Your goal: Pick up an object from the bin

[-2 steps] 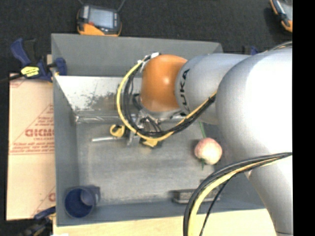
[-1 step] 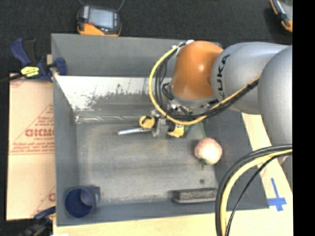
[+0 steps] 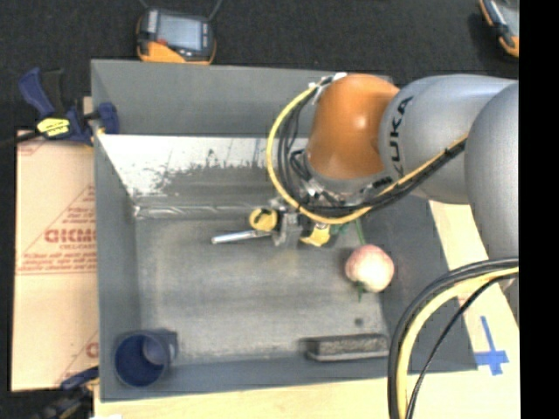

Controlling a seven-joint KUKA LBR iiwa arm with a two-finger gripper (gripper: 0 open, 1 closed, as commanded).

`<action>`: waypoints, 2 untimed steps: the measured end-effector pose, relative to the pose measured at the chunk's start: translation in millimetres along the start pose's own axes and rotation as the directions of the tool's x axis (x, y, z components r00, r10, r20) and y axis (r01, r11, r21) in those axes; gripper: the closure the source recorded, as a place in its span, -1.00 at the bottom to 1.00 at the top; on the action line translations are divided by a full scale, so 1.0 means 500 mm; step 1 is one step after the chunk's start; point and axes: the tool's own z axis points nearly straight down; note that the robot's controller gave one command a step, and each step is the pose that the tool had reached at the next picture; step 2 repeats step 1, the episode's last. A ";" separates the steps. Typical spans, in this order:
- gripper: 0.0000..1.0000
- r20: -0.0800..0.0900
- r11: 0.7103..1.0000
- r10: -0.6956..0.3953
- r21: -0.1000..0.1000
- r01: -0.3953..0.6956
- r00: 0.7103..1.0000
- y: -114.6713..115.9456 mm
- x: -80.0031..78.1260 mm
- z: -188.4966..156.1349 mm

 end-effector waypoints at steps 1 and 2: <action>1.00 0.006 0.998 0.070 -0.003 -0.070 0.998 -0.067 0.028 0.018; 1.00 0.006 0.998 0.070 -0.003 -0.070 0.998 -0.067 0.028 0.018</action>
Offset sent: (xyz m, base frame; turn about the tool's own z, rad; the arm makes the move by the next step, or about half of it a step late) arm -0.0005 -0.0549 -0.0453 0.0345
